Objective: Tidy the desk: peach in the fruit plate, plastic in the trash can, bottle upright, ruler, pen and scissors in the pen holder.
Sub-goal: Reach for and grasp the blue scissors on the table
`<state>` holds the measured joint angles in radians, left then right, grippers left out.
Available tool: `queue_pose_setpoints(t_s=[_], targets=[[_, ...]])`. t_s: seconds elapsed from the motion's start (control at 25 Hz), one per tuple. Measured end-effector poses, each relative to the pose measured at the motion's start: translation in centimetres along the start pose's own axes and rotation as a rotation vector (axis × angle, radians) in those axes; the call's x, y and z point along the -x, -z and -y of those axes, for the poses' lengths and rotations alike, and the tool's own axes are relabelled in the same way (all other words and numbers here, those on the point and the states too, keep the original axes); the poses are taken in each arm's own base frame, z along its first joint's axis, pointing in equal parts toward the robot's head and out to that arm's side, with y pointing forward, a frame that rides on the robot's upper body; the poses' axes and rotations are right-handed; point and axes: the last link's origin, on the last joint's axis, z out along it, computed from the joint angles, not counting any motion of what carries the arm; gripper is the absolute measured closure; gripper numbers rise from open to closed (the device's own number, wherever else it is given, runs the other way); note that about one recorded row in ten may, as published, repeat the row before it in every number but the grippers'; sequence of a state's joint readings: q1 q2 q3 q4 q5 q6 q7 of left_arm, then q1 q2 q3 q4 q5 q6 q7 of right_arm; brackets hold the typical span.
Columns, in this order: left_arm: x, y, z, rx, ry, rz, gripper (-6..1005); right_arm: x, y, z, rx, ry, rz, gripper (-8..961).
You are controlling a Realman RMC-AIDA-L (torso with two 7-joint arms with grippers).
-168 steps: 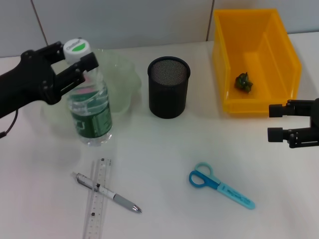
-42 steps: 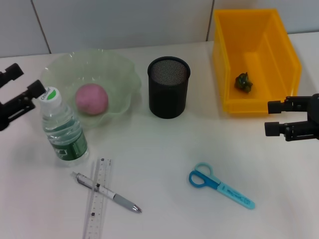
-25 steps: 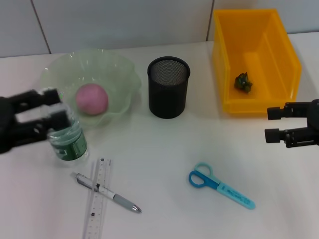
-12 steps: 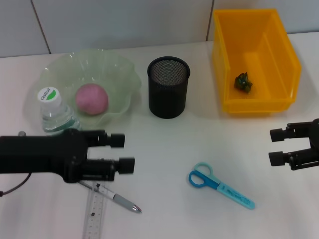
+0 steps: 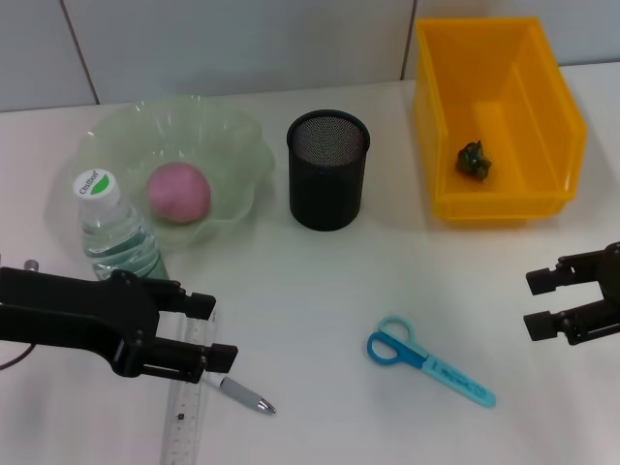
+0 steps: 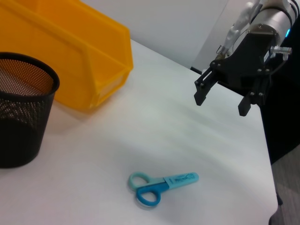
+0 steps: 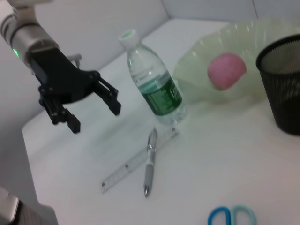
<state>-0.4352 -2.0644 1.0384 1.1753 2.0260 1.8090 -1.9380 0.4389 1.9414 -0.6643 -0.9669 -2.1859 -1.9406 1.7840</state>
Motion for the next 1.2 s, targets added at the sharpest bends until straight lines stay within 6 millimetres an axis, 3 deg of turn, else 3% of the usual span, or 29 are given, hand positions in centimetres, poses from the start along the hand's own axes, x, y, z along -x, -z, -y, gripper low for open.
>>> queue_pose_setpoints(t_s=[0.32,0.68,1.0,1.2], targets=[[-0.2,0.1,0.1,-0.007,-0.023,0.017,215,3.4,-1.4,0.3,-0.043,-0.111,-0.189,143],[-0.2,0.0,0.1,-0.005,-0.086,0.022,215,7.2,-4.9,-1.4,-0.065,-0.092,-0.442,144],[-0.6,0.2,0.0,-0.007,-0.146,0.003,214,8.7,-6.2,-1.7,-0.122,-0.095,-0.553,144],[-0.8,0.2,0.1,-0.011,-0.159,0.004,214,9.5,-8.0,-2.3,-0.177,-0.076,-0.640,143]])
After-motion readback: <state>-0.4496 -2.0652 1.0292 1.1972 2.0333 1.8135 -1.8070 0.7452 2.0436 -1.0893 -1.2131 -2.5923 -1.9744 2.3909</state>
